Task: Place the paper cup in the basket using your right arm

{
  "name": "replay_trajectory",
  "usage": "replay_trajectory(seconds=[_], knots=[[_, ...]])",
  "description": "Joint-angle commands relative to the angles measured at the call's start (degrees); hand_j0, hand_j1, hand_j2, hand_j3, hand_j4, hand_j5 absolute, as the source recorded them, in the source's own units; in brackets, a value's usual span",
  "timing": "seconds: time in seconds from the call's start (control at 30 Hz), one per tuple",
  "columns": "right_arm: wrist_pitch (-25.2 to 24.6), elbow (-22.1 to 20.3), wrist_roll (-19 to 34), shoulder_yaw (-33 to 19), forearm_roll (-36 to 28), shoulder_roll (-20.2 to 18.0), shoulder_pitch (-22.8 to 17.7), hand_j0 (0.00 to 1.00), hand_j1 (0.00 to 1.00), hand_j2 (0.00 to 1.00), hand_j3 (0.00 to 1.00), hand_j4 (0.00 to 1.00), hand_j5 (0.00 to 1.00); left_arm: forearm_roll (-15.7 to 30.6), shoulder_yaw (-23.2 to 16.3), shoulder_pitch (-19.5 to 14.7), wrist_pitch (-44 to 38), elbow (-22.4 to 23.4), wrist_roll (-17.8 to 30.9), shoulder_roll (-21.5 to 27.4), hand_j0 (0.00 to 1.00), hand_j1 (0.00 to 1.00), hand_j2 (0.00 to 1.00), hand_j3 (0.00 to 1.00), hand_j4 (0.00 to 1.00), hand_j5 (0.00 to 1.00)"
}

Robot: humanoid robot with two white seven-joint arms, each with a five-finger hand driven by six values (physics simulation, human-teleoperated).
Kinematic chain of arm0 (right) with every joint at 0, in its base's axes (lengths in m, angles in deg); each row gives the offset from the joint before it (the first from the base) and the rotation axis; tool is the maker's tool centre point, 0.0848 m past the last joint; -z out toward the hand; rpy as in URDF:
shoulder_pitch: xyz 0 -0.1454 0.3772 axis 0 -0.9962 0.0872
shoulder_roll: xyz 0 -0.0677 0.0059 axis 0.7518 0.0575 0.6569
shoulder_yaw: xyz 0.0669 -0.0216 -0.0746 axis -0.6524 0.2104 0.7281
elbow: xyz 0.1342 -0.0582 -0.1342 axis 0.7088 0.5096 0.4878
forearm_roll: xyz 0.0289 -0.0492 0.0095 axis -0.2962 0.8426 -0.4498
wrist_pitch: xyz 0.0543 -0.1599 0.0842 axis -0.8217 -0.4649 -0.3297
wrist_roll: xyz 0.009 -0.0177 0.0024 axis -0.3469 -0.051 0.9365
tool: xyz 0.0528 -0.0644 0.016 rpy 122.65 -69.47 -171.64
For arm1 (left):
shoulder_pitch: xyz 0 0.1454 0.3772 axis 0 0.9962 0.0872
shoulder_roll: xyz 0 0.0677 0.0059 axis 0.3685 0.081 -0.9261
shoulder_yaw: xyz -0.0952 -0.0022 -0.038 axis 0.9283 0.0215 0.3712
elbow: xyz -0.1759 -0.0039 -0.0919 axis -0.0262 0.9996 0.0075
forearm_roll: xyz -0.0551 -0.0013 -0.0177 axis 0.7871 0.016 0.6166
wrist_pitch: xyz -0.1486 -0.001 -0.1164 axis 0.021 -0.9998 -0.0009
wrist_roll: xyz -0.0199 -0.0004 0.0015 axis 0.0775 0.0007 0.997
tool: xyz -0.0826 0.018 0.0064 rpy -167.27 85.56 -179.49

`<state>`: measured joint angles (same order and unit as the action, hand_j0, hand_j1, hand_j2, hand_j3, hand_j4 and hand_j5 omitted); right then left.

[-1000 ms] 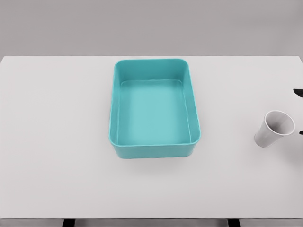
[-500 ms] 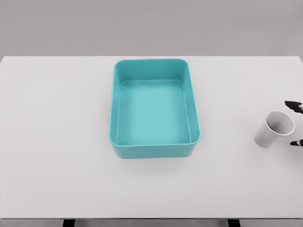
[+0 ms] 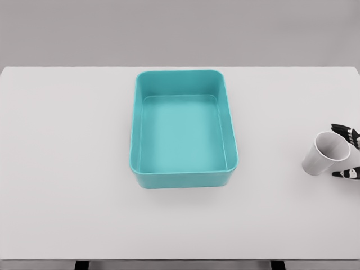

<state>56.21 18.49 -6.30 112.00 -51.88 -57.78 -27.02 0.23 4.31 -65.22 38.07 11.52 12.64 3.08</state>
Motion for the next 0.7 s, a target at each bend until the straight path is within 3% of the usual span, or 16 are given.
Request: replay_trajectory(seconds=[0.0,0.17,0.67], knots=[[0.0,-0.5,0.1,-0.1,-0.9,0.0,0.0,1.0,1.0,1.0,1.0,1.0,1.0,0.0,0.0,0.0,0.0,0.0,0.0,0.0,1.0,1.0,1.0,1.0,1.0,1.0],[0.0,-2.2,0.0,-0.9,-1.7,-0.2,-1.9,1.0,1.0,1.0,1.0,1.0,1.0,0.0,0.0,0.0,0.0,0.0,0.0,0.0,1.0,1.0,1.0,1.0,1.0,1.0],[0.0,-3.8,0.0,-2.6,-1.8,-0.4,-1.9,1.0,1.0,1.0,1.0,1.0,1.0,0.0,0.0,0.2,0.0,0.0,0.0,0.0,1.0,1.0,1.0,1.0,1.0,1.0]])
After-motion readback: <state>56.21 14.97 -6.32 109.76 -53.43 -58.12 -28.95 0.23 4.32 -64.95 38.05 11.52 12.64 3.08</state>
